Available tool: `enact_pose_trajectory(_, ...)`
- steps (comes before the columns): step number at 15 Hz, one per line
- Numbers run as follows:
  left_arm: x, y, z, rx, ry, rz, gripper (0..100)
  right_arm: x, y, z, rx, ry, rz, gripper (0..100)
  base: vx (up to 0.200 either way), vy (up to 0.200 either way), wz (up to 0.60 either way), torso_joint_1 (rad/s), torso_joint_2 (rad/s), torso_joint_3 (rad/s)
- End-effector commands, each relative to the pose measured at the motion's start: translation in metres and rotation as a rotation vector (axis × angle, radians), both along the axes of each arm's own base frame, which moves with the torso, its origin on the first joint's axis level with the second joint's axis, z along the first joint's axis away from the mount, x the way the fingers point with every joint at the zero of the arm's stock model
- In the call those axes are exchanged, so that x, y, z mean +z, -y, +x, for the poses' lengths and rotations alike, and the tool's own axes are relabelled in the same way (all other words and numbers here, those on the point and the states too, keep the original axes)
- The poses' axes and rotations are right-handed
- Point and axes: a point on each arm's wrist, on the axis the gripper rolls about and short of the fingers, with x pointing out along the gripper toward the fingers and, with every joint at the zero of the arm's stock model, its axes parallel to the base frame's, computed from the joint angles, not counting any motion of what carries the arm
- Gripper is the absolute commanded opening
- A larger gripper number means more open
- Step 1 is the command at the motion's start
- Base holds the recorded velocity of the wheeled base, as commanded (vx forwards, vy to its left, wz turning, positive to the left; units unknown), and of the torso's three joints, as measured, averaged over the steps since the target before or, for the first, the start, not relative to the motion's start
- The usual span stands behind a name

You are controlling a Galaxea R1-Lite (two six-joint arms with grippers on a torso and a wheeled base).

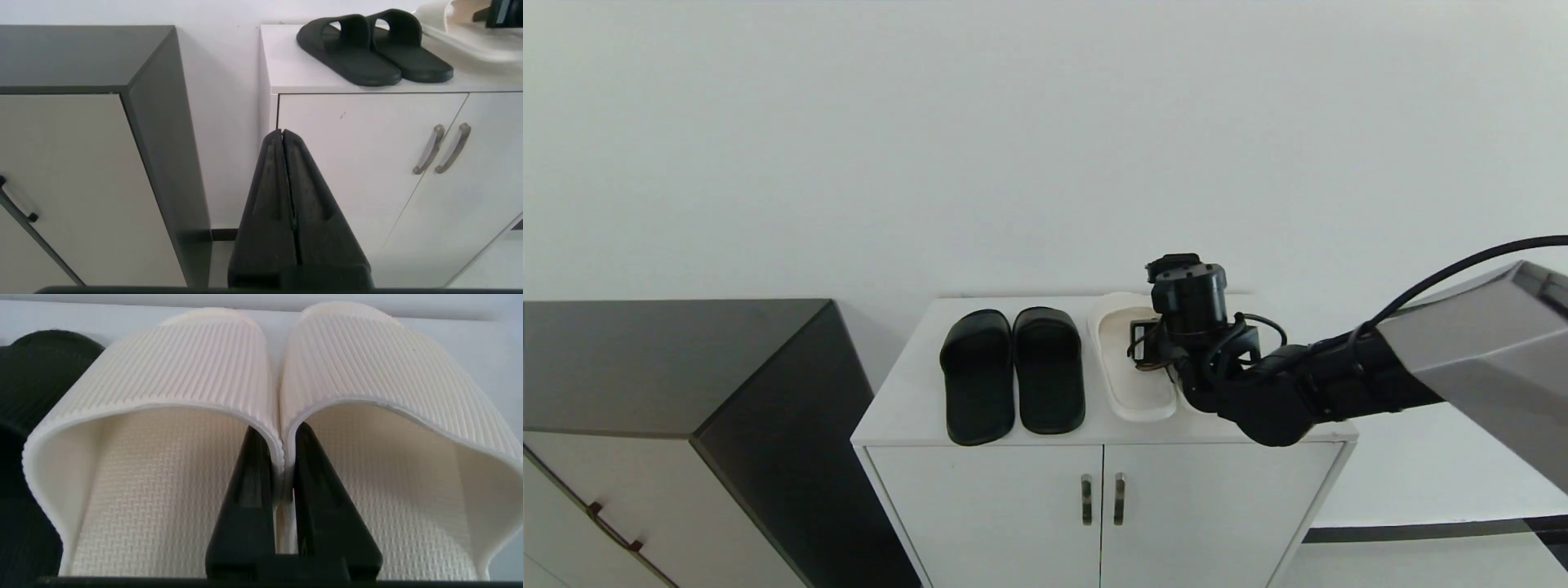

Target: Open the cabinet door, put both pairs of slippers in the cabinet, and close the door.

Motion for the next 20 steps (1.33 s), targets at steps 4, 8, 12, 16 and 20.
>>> enact_pose_trajectory(4,0.000,0.000,0.000,-0.001,0.000,0.006,0,0.047,0.057,-0.108,0.338,-0.028,0.011,0,0.000,0.000,0.00,0.000,0.00,0.000)
enact_pose_trajectory(8,0.000,0.000,0.000,-0.001,0.000,0.001,0,0.050,0.077,-0.152,0.646,-0.089,0.052,0,0.000,0.000,0.00,0.000,0.00,0.000)
enact_pose_trajectory(12,0.000,0.000,0.000,-0.001,0.000,0.001,0,0.043,0.079,-0.158,0.717,-0.119,0.054,0,0.000,0.000,0.00,0.000,0.00,0.000)
enact_pose_trajectory(16,0.000,0.000,0.000,-0.003,0.000,0.003,0,0.036,0.082,-0.162,0.736,-0.119,-0.004,0,-0.150,0.000,0.00,0.005,0.00,-0.001)
enact_pose_trajectory(20,0.000,0.000,0.000,-0.003,0.000,0.003,0,0.037,0.084,-0.165,0.742,-0.112,-0.001,0,-0.150,0.000,0.00,-0.004,0.00,-0.001)
